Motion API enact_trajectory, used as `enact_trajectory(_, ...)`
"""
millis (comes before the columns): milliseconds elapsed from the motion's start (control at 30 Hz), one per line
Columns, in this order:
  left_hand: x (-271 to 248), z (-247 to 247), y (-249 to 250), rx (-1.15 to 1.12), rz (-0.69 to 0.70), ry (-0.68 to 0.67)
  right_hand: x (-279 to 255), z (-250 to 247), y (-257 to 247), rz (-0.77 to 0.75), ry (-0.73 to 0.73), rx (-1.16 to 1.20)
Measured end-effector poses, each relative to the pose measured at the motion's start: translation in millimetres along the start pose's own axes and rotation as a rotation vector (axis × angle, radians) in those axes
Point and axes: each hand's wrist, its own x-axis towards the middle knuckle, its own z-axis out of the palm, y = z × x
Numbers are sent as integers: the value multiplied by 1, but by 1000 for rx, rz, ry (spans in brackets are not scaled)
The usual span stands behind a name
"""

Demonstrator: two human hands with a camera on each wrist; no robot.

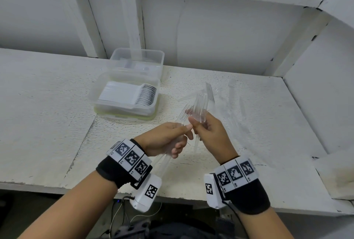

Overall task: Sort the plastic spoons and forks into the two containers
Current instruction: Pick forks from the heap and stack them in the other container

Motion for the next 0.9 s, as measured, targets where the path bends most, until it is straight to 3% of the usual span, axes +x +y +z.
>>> enact_trajectory(200,3,0,-1,100,-37,-82,3,-3,1,37,-70,-9)
enact_trajectory(367,3,1,3,173,-72,-58,7,-8,1,41,-72,-32)
enact_trajectory(500,4,-3,2,-42,-120,-89,10,-17,3,53,-30,21)
enact_trajectory(600,4,-14,-3,-178,-60,-154,16,-26,6,102,-49,63)
enact_trajectory(733,4,-20,-2,-160,-27,-223,22,-26,5,124,-123,56)
enact_trajectory(900,3,-20,-3,-177,-32,-197,24,-19,0,131,-182,86)
